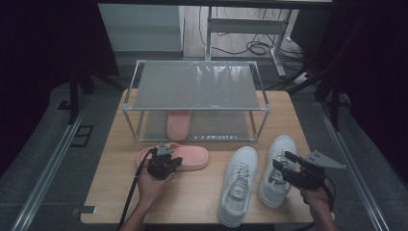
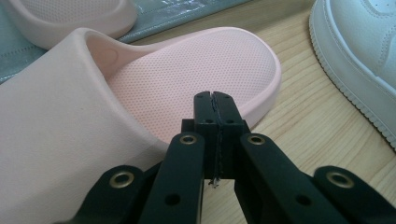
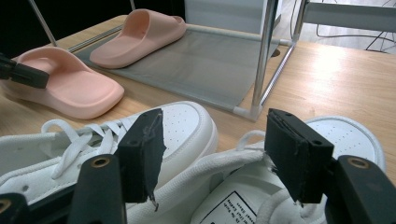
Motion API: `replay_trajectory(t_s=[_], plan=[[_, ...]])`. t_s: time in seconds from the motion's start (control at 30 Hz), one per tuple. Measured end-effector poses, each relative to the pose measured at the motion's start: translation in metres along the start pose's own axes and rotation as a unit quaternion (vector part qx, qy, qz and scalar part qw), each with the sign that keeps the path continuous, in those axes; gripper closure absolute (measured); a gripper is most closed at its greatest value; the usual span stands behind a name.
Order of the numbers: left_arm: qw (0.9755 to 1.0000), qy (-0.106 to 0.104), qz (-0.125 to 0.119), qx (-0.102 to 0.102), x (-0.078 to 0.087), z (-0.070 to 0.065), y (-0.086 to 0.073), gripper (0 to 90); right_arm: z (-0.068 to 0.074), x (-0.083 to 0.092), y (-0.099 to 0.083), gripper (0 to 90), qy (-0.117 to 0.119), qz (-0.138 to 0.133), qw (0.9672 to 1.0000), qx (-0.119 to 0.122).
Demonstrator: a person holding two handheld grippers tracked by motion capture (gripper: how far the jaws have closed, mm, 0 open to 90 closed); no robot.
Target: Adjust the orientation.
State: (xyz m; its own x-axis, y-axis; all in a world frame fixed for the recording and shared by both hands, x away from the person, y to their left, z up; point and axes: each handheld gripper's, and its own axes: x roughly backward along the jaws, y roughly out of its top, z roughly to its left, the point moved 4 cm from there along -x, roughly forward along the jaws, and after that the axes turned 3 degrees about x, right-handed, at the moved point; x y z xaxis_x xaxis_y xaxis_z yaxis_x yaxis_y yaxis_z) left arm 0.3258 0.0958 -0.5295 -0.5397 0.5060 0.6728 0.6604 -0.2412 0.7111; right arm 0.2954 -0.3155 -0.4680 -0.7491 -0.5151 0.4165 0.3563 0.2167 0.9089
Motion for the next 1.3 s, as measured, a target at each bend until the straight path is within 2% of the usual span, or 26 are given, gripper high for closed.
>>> replay_trajectory(t_s=[0.3,0.6,0.97,1.3], plan=[[0.9999,-0.012,0.002,0.008,0.012,0.003,-0.012,90.0,-0.001,0.002,0.001,37.6,-0.001,-0.002,1.0,-0.001],[0.9996,-0.024,0.003,0.017,0.038,0.012,-0.035,90.0,-0.001,0.002,0.001,37.6,-0.002,-0.002,1.0,0.0],[0.9988,-0.013,-0.002,0.047,0.068,0.039,-0.058,89.6,0.0,0.001,0.001,37.6,-0.002,-0.001,1.0,0.0],[0.9975,0.0,0.001,0.07,0.078,0.058,-0.072,89.4,0.0,0.002,0.001,37.6,-0.003,-0.001,1.0,0.0]])
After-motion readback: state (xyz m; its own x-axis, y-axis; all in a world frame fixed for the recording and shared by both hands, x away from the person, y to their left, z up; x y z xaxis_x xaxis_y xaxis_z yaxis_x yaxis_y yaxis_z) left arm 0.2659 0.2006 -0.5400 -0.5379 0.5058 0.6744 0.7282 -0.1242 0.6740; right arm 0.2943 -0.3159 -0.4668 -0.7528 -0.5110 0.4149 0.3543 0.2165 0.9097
